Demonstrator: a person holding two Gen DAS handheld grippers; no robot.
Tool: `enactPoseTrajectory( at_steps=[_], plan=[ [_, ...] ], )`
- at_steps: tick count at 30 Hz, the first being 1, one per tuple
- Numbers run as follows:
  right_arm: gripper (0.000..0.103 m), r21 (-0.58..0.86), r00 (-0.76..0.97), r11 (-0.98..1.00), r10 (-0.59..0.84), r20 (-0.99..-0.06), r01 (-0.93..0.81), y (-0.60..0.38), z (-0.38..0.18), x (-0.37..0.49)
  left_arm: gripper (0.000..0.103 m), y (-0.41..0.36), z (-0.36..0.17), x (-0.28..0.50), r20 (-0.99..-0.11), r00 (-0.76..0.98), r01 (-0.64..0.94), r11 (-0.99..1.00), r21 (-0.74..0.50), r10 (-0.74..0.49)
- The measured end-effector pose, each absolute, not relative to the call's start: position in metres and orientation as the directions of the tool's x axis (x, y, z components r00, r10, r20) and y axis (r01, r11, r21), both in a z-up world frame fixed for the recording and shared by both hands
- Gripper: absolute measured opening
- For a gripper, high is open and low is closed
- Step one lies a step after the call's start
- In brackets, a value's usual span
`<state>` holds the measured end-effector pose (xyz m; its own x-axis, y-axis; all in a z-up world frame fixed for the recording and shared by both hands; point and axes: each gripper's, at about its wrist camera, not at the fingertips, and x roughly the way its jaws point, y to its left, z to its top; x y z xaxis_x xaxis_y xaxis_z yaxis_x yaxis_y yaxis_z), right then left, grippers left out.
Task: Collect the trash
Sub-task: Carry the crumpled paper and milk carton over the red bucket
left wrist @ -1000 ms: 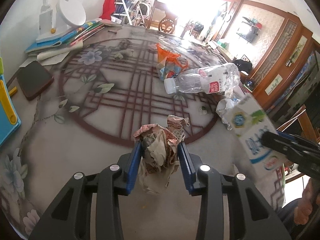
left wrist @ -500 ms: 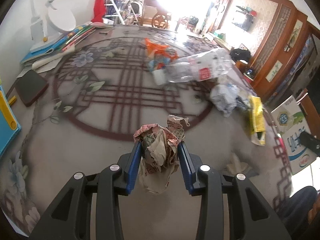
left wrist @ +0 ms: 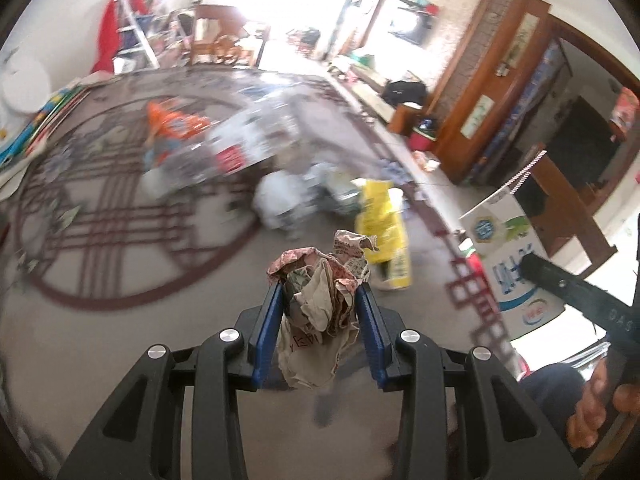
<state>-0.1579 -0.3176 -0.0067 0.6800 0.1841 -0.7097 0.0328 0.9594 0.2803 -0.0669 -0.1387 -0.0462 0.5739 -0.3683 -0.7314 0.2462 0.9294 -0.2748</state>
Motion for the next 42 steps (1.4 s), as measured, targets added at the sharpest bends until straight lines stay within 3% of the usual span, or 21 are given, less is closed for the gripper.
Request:
enactPoseTrajectory(
  at_steps=[16,42],
  plan=[
    [0.038,0.289,0.724,0.935,0.053,-0.687,0.206,-0.418,0.0,-0.182,0.035,-0.241,-0.025,-0.051,-0.708,0.51,0.422,0.859,-0.288,-0.488],
    [0.038,0.315,0.658,0.813,-0.108,-0.745,0.489,-0.529,-0.059,-0.21,0.035,-0.417,-0.039,-0.029,-0.747,0.279,0.644,0.695,-0.321,-0.604]
  ],
)
